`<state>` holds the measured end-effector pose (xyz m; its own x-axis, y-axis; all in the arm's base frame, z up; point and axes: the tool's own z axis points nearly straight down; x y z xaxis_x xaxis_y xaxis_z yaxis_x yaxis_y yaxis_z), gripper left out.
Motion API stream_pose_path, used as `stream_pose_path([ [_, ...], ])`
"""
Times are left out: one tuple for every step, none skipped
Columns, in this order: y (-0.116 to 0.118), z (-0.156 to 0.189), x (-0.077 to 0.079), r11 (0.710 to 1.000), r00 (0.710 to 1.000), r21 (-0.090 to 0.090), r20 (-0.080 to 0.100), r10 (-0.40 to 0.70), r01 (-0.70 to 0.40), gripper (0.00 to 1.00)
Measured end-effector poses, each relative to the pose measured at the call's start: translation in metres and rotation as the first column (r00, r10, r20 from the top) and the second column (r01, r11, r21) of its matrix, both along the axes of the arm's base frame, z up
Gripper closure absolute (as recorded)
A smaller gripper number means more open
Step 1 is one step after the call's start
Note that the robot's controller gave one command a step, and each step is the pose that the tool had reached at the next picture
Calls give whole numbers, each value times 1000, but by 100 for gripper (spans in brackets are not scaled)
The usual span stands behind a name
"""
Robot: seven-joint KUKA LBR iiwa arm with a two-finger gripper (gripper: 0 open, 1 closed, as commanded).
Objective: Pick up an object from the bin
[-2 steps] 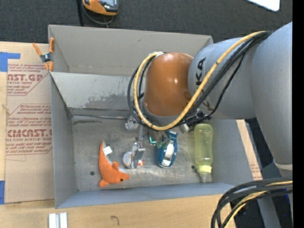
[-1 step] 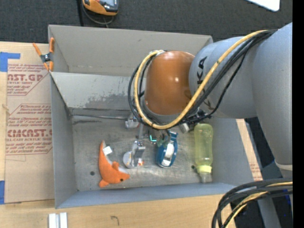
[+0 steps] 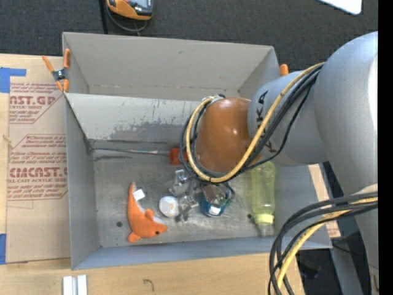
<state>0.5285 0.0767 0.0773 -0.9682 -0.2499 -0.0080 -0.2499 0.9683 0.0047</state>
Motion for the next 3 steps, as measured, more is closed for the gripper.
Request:
stream_pose_path([
  [0,0,0,1000,1000,0,0,0,0,100],
  [-5,118,-1,999,999,-5,-5,47,-47,100],
  [-5,118,-1,999,999,-5,-5,47,-47,100],
])
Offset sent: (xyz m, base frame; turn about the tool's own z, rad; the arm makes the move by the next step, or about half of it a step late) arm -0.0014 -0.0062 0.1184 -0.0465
